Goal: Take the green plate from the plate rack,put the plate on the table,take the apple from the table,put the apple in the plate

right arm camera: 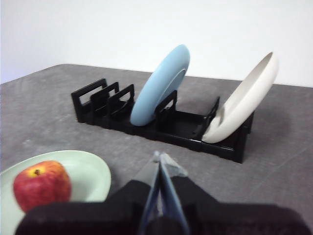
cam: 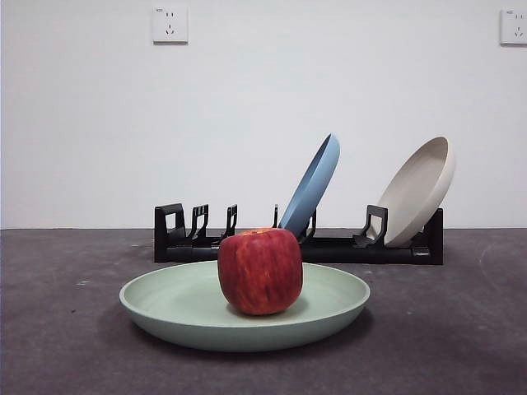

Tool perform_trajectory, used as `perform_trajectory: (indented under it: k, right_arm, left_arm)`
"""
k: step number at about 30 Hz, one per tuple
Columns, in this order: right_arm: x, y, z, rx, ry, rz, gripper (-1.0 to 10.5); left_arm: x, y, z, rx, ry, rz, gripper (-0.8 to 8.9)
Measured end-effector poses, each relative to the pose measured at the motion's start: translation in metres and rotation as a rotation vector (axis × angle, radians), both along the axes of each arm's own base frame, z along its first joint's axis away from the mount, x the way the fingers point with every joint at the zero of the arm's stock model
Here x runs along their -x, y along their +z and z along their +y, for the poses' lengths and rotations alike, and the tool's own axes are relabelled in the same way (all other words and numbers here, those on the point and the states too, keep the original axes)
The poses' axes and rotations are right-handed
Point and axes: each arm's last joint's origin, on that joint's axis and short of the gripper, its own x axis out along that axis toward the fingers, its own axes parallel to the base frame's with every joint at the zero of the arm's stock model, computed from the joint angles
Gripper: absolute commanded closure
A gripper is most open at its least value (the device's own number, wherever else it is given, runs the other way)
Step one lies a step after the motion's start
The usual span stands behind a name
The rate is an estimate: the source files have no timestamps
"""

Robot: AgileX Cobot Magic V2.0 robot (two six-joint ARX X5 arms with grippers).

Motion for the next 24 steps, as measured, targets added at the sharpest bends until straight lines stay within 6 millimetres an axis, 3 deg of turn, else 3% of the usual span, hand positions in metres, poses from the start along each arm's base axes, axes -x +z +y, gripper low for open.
perform_trajectory:
  k: [6,13,24]
  right_arm:
    - [0.0,-0.031,-0.002,-0.016,-0.056,0.047,9.5]
    - [0.001,-0.05,-0.002,-0.043,-0.062,0.093,9.5]
    - [0.001,-0.05,-0.002,-0.081,-0.066,0.098,9.5]
  left_arm:
    - [0.0,0.0,0.0,0.0,0.0,0.0,8.17]
    - [0.0,0.0,0.0,0.0,0.0,0.0,8.17]
    - [0.0,0.0,0.0,0.0,0.0,0.001,8.17]
